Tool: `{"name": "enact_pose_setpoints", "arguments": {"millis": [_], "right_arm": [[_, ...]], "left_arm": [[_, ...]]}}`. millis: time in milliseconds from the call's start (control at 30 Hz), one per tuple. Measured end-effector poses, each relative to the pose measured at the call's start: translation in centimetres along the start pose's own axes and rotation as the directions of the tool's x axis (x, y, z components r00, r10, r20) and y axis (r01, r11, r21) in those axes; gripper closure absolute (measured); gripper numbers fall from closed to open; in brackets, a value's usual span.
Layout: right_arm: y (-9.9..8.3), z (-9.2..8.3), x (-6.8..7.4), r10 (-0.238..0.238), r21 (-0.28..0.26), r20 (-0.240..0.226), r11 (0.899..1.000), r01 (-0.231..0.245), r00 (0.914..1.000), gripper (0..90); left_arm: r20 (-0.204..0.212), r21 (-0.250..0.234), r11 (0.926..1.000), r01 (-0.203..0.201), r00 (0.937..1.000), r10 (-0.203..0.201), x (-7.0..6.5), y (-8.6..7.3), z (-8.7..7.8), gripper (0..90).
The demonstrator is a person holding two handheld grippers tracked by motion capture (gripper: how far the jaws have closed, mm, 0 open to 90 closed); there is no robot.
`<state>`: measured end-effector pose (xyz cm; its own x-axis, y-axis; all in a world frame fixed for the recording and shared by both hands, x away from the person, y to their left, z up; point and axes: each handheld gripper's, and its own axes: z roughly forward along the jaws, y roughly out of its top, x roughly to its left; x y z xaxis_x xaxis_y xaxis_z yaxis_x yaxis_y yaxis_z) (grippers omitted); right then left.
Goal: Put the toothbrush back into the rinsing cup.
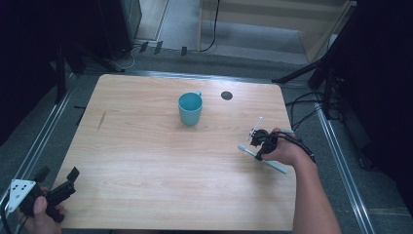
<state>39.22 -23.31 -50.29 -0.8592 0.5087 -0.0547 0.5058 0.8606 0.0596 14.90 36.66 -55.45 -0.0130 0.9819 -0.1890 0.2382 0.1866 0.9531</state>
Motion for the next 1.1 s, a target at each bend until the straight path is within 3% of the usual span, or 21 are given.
{"name": "enact_pose_setpoints", "arguments": {"millis": [100,233,333,400,433,467,567,600,633,667,700,733,833,867,967,1000,1033,1067,1100], "right_arm": [[-0.2,-0.4,-0.1,0.028,-0.019,0.008,0.999,-0.028,0.9996,80.2],[-0.1,-1.4,-0.5,0.097,-0.098,0.01,0.991,-0.096,0.9952,80.2],[0.0,-2.2,-0.8,0.138,-0.169,0.018,0.977,-0.133,0.9903,80.2],[0.1,-2.7,-1.0,0.169,-0.234,0.026,0.959,-0.158,0.9853,80.2],[0.1,-2.7,-1.0,0.169,-0.234,0.026,0.959,-0.158,0.9853,80.2],[0.1,-3.0,-1.1,0.185,-0.269,0.025,0.948,-0.172,0.9823,80.2],[0.3,-3.7,-1.5,0.244,-0.38,0.019,0.899,-0.218,0.9697,80.3],[0.4,-4.0,-1.7,0.281,-0.444,0.005,0.86,-0.25,0.9596,80.3],[0.4,-4.0,-1.7,0.281,-0.444,0.005,0.86,-0.25,0.9596,80.3],[0.7,-4.4,-1.7,0.32,-0.504,-0.003,0.818,-0.278,0.9473,80.3],[0.7,-4.4,-1.7,0.32,-0.504,-0.003,0.818,-0.278,0.9473,80.3],[0.8,-4.5,-1.8,0.329,-0.529,-0.007,0.8,-0.283,0.9443,80.2],[1.5,-5.0,-1.7,0.358,-0.624,-0.01,0.728,-0.285,0.9338,80.3],[1.8,-5.1,-1.6,0.37,-0.653,-0.021,0.699,-0.293,0.9288,80.3],[2.5,-5.4,-1.3,0.391,-0.704,-0.014,0.649,-0.287,0.9202,80.3],[2.9,-5.6,-1.2,0.42,-0.743,-0.03,0.597,-0.301,0.9072,80.2],[2.9,-5.6,-1.2,0.42,-0.743,-0.03,0.597,-0.301,0.9072,80.2],[3.4,-5.7,-1.1,0.437,-0.776,-0.053,0.548,-0.312,0.8981,80.2],[3.6,-5.8,-1.0,0.441,-0.785,-0.053,0.536,-0.311,0.8957,80.2]], "left_arm": [[0.001,0.0,1.0,0.0,1.0,0.0,0.0,0.0,0.0,4.9],[0.0,-0.003,1.0,0.006,1.0,-0.006,0.0,0.0,0.0,4.9],[0.001,-0.002,1.0,0.006,1.0,-0.006,0.0,0.0,0.0,4.9],[0.001,-0.002,1.0,0.007,1.0,-0.007,0.0,0.0,0.0,4.9],[0.001,-0.002,1.0,0.007,1.0,-0.007,0.0,0.0,0.0,4.9],[0.003,-0.003,1.0,0.006,1.0,-0.006,0.0,0.0,0.0,4.9],[0.003,-0.004,1.0,0.006,1.0,-0.006,0.0,0.0,0.0,4.9],[0.004,-0.005,1.0,0.006,1.0,-0.006,0.0,0.0,0.0,4.9],[0.004,-0.005,1.0,0.006,1.0,-0.006,0.0,0.0,0.0,4.9],[0.003,-0.006,0.9999,0.008,1.0,-0.008,0.0,0.0,0.0,4.9],[0.003,-0.006,0.9999,0.008,1.0,-0.008,0.0,0.0,0.0,4.9],[0.003,-0.005,0.9999,0.009,1.0,-0.009,0.0,0.0,0.0,4.9],[0.003,-0.006,0.9999,0.008,1.0,-0.008,0.0,0.0,0.0,4.9],[0.003,-0.006,0.9999,0.009,1.0,-0.009,0.0,0.0,0.0,4.9],[0.004,-0.007,0.9999,0.011,0.9999,-0.011,0.1,0.0,0.0,4.9],[0.004,-0.006,0.9999,0.011,0.9999,-0.011,0.1,0.0,0.0,4.9],[0.004,-0.007,0.9999,0.012,0.9999,-0.012,0.1,0.0,0.0,4.9],[0.005,-0.007,0.9999,0.012,0.9999,-0.012,0.1,0.0,0.0,4.9],[0.005,-0.007,0.9999,0.012,0.9999,-0.012,0.1,0.0,0.0,4.9]]}}
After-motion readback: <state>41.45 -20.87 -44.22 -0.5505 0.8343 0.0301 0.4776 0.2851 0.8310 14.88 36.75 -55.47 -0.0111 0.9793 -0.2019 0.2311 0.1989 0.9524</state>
